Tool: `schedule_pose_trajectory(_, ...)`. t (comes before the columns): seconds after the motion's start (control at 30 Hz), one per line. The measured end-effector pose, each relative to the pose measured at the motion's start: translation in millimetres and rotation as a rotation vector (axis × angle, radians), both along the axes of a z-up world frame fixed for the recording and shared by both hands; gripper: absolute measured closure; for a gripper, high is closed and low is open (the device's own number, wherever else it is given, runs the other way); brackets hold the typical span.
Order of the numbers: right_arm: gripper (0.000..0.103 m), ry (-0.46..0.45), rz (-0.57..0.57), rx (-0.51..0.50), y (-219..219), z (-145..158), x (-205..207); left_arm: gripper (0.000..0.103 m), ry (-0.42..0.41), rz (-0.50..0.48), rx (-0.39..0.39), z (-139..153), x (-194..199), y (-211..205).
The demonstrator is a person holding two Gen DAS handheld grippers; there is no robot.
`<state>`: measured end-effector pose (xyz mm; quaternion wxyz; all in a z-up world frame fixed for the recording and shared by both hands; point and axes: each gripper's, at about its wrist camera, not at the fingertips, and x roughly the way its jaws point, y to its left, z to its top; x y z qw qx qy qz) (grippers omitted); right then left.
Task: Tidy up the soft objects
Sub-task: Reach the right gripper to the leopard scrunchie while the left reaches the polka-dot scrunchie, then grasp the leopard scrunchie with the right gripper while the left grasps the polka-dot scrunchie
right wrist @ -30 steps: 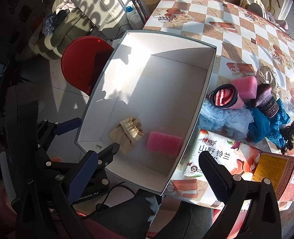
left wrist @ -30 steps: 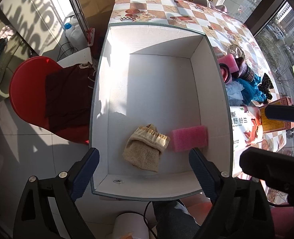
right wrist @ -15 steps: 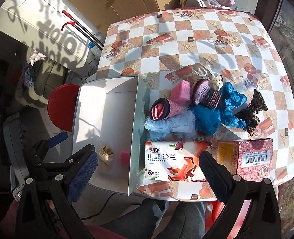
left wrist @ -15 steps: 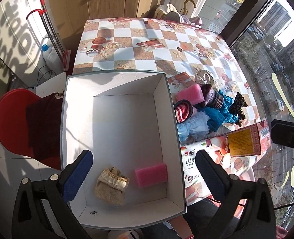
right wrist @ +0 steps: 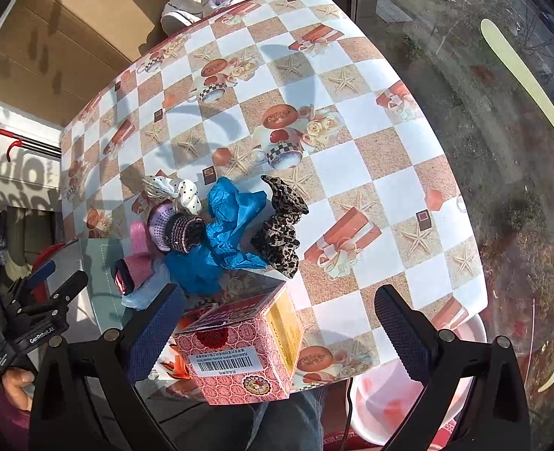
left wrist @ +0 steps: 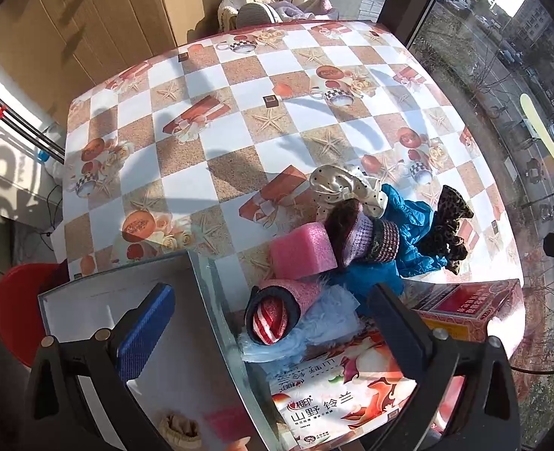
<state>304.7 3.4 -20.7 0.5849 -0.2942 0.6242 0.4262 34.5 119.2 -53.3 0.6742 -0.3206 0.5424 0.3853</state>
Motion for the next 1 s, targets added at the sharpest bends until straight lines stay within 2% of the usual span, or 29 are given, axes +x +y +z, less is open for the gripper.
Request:
schedule_pose_trajectory(0.07,0.001,0.017,0.002,-0.041,3.2,-23.6,11.8,0.0,0.053,-0.026,-0.011,-16.5,19.0,17.9)
schedule_pose_trajectory(0.17,0.001,0.037,0.033,-0.088,10.6,-53.6,20.8,0.0,0.079,-0.064,-0.06,-38.2,42.5,40.9)
schedule_pose_trajectory(0.23,0.001,0.067,0.057,-0.113,18.0,-72.7,22.9,0.0,0.089,-0.103,-0.094,-51.8,59.5,50.3)
schedule_pose_trajectory(0.37,0.001,0.109,0.101,-0.154,36.9,-105.2,22.9,0.0,0.177,-0.164,-0.139,-81.5,85.1,61.7)
schedule_pose_trajectory(0.57,0.001,0.132,0.202,-0.237,63.7,-150.0,11.2,0.0,0.234,-0.169,-0.23,-118.2,107.9,76.3)
schedule_pose_trajectory(0.6,0.001,0.125,0.221,-0.25,66.4,-156.8,8.2,0.0,0.246,-0.161,-0.221,-121.9,110.4,78.0)
schedule_pose_trajectory(0.67,0.001,0.085,0.255,-0.28,69.0,-168.3,3.2,0.0,0.29,-0.123,-0.154,-125.7,112.1,83.8)
schedule_pose_trajectory(0.77,0.001,-0.003,0.284,-0.317,64.6,-179.1,4.9,0.0,0.331,-0.01,-0.064,-123.5,101.2,101.3)
schedule_pose_trajectory(0.83,0.001,-0.026,0.265,-0.322,59.0,-182.7,17.7,0.0,0.311,0.054,-0.06,-118.4,89.2,113.8)
schedule_pose_trajectory(0.93,0.001,-0.11,0.181,-0.337,51.9,-183.9,54.5,0.0,0.278,0.086,-0.061,-106.1,75.2,122.9)
schedule_pose_trajectory(1.0,0.001,-0.078,0.085,-0.309,45.0,-179.8,84.0,0.0,0.232,0.102,-0.08,-96.4,66.7,125.7)
